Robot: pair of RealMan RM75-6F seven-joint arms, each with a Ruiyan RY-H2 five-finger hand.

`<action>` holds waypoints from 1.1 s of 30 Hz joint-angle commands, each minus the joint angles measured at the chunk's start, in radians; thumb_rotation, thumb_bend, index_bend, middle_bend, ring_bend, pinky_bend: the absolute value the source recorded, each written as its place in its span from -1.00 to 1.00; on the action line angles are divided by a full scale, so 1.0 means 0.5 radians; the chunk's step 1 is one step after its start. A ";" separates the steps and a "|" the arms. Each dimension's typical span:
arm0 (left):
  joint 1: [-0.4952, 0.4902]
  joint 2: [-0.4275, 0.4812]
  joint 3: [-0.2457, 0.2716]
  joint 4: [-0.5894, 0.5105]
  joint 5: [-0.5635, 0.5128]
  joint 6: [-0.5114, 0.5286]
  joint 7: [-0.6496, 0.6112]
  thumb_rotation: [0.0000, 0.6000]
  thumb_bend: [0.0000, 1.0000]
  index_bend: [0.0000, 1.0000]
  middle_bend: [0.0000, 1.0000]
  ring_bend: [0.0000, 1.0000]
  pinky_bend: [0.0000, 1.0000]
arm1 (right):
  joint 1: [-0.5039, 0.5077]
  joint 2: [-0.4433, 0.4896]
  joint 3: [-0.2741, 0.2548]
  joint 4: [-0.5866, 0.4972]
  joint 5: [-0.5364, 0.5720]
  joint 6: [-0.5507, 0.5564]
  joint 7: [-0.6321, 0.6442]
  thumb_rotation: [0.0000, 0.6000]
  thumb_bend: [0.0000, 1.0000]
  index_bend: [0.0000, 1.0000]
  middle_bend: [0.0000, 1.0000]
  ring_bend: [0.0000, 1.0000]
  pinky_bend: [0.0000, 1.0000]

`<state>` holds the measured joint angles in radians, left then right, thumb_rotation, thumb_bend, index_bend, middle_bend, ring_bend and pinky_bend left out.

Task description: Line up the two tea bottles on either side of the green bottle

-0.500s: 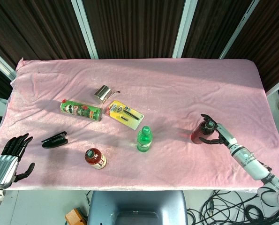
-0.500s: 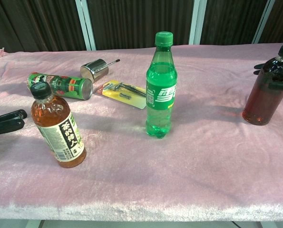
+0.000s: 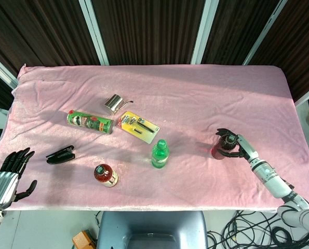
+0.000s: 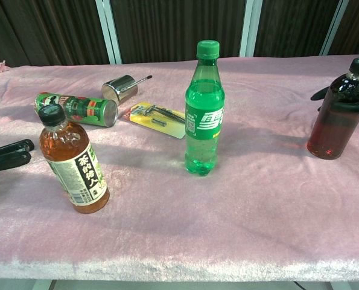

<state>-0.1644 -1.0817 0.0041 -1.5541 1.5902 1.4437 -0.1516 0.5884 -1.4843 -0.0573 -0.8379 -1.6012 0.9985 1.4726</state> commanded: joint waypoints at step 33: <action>-0.017 0.024 0.014 0.025 0.041 -0.008 -0.096 1.00 -0.23 -1.00 -1.00 -1.00 -0.99 | 0.250 -0.265 0.353 -0.679 0.173 0.068 -1.056 1.00 -0.35 0.96 0.28 0.39 0.76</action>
<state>-0.1731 -1.0696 0.0110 -1.5413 1.6109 1.4398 -0.1999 0.7141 -1.6172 0.1205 -1.1774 -1.5142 1.0322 0.9458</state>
